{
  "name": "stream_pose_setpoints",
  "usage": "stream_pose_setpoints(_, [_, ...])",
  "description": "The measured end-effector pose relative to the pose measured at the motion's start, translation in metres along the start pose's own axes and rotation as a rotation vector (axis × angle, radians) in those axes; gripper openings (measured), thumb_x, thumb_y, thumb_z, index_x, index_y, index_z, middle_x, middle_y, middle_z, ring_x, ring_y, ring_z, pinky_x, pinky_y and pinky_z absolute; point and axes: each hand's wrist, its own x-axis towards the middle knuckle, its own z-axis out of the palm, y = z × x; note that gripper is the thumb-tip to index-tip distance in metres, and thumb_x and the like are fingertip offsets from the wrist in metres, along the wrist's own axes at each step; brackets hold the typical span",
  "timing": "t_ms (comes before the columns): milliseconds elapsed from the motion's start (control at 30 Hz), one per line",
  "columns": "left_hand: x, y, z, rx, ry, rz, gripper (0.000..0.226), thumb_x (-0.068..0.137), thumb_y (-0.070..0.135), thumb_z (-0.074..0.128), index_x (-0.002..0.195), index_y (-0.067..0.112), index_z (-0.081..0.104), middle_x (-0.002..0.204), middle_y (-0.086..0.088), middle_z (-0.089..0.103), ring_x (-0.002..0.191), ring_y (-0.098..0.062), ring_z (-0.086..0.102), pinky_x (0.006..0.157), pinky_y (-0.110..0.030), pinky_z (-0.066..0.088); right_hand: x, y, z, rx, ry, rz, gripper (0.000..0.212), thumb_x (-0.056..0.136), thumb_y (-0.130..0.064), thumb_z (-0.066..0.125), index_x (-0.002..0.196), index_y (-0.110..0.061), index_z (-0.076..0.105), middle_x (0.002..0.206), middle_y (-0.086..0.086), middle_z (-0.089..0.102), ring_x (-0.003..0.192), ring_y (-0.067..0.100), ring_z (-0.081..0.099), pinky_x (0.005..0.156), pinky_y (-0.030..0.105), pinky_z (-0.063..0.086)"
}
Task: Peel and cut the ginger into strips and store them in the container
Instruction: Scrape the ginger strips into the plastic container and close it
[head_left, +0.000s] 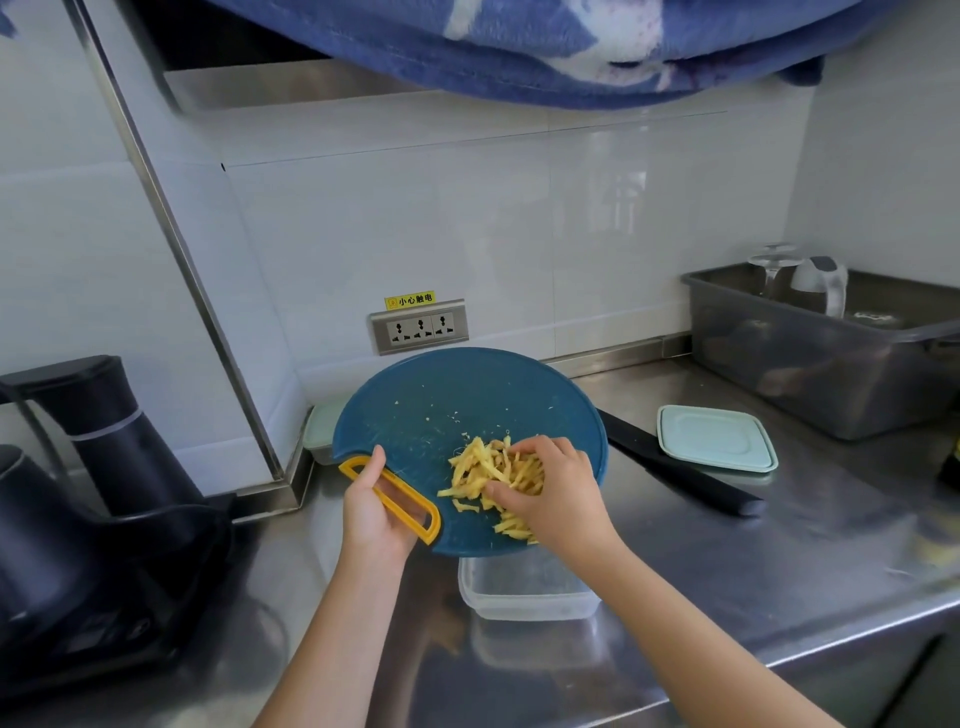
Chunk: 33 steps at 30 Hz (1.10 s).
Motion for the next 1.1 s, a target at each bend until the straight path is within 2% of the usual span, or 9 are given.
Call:
stream_pose_setpoints(167, [0.001,-0.002,0.0,-0.011,-0.013,0.015,0.035,0.094,0.033,0.053,0.125,0.016,0.057,0.115,-0.01,0.068,0.104,-0.032,0.065,0.082,-0.048,0.052,-0.006,0.0,0.003,0.005,0.038,0.016,0.048,0.083,-0.044,0.071,0.124,-0.028,0.053,0.124,-0.009,0.047,0.121,0.013,0.035,0.096,0.025,0.037])
stream_pose_setpoints(367, [0.003,0.001,-0.006,0.019,0.013,0.014,0.035,0.093,0.033,0.056,0.124,0.016,0.058,0.111,-0.01,0.069,0.098,-0.031,0.068,0.072,-0.043,0.054,-0.013,0.001,0.005,-0.034,0.018,-0.009,0.048,0.083,-0.045,0.07,0.124,-0.029,0.051,0.124,-0.01,0.046,0.118,0.012,0.036,0.097,0.026,0.039])
stream_pose_setpoints(633, [0.004,0.006,-0.008,-0.011,0.008,0.02,0.036,0.093,0.031,0.055,0.124,0.014,0.058,0.113,-0.01,0.069,0.101,-0.032,0.067,0.078,-0.046,0.053,-0.02,-0.003,0.008,-0.077,0.032,-0.051,0.042,0.083,-0.039,0.07,0.119,-0.03,0.051,0.12,-0.011,0.045,0.111,0.013,0.037,0.098,0.027,0.039])
stream_pose_setpoints(733, [0.003,0.006,-0.005,-0.021,-0.003,0.013,0.035,0.093,0.031,0.055,0.123,0.013,0.059,0.112,-0.011,0.069,0.101,-0.032,0.066,0.081,-0.047,0.052,-0.023,-0.001,0.008,-0.066,0.037,-0.069,0.038,0.084,-0.033,0.069,0.118,-0.029,0.05,0.12,-0.011,0.044,0.11,0.011,0.034,0.094,0.021,0.036])
stream_pose_setpoints(900, [0.006,0.006,-0.003,-0.028,-0.002,0.033,0.037,0.092,0.031,0.057,0.125,0.014,0.057,0.113,-0.009,0.069,0.1,-0.031,0.067,0.075,-0.046,0.053,-0.021,-0.001,0.006,-0.072,0.032,-0.062,0.04,0.088,-0.032,0.066,0.124,-0.03,0.048,0.128,-0.01,0.041,0.114,0.01,0.032,0.095,0.021,0.034])
stream_pose_setpoints(1100, [0.005,0.004,0.002,-0.042,-0.019,0.054,0.033,0.094,0.03,0.053,0.123,0.014,0.058,0.114,-0.01,0.068,0.1,-0.03,0.067,0.075,-0.045,0.053,-0.024,0.001,0.005,-0.056,0.028,-0.048,0.039,0.088,-0.029,0.065,0.122,-0.031,0.048,0.126,-0.012,0.041,0.114,0.01,0.034,0.098,0.024,0.038])
